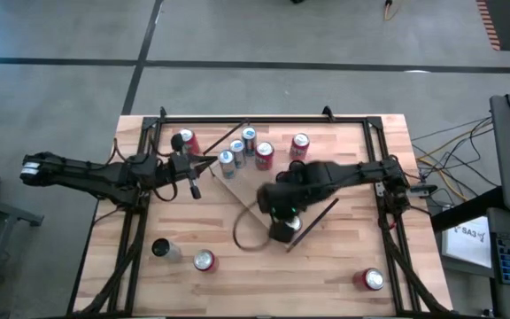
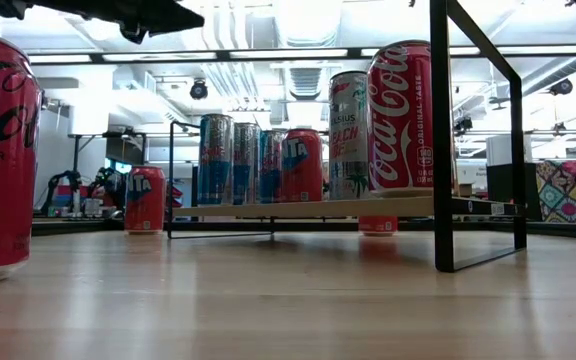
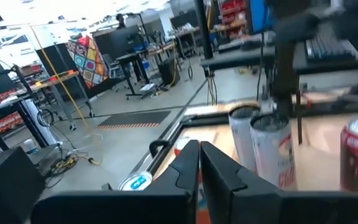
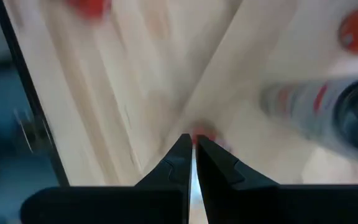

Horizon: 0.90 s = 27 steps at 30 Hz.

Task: Place canned beverage on shelf
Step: Put the right soda can on the shelf

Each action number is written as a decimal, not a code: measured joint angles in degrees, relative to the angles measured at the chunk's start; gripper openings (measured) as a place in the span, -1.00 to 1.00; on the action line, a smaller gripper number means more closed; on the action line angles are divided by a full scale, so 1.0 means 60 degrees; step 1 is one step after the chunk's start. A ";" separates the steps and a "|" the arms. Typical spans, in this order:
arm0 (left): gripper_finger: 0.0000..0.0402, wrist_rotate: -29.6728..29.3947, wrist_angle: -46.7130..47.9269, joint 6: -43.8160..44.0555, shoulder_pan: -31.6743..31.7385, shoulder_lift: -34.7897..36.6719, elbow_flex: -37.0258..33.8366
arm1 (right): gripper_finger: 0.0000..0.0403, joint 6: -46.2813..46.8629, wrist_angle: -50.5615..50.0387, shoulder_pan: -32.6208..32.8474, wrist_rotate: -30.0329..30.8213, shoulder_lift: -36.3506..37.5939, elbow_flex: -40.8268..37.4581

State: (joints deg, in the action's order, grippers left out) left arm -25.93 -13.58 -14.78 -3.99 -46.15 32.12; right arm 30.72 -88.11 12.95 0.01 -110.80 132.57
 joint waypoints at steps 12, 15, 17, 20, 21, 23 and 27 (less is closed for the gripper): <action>-1.00 0.1599 -0.0827 0.3026 -0.0323 -0.0160 0.0000 | -0.94 -0.0626 -0.0277 0.2251 -0.0004 0.0705 -0.0196; -1.00 0.2331 -0.1544 0.3328 -0.0645 -0.0352 0.0000 | -0.94 -0.0617 -0.0083 0.2692 0.0000 0.0933 -0.0201; -1.00 0.2427 -0.2061 0.3340 -0.0953 -0.0517 0.0000 | -0.94 -0.0547 0.0109 0.2955 0.0004 0.1081 -0.0226; -1.00 0.2429 -0.2765 0.3346 -0.1419 -0.0747 0.0000 | -0.94 -0.0324 0.0191 0.3317 0.0000 0.1232 -0.0275; -1.00 0.2430 -0.2937 0.3339 -0.1574 -0.0824 0.0000 | -0.94 -0.0258 0.0225 0.3452 0.0012 0.1254 -0.0306; -1.00 0.2429 -0.3304 0.3328 -0.1845 -0.1016 0.0000 | -0.94 -0.0202 0.0277 0.3680 0.0018 0.1290 -0.0390; -1.00 0.2429 -0.4168 0.3317 -0.2267 -0.1601 0.0000 | -0.94 -0.0110 0.0374 0.4115 0.0407 0.1337 -0.0639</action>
State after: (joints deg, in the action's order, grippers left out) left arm -11.35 -38.59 5.12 -17.59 -55.75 32.12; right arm 30.06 -85.87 37.64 2.45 -102.78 128.73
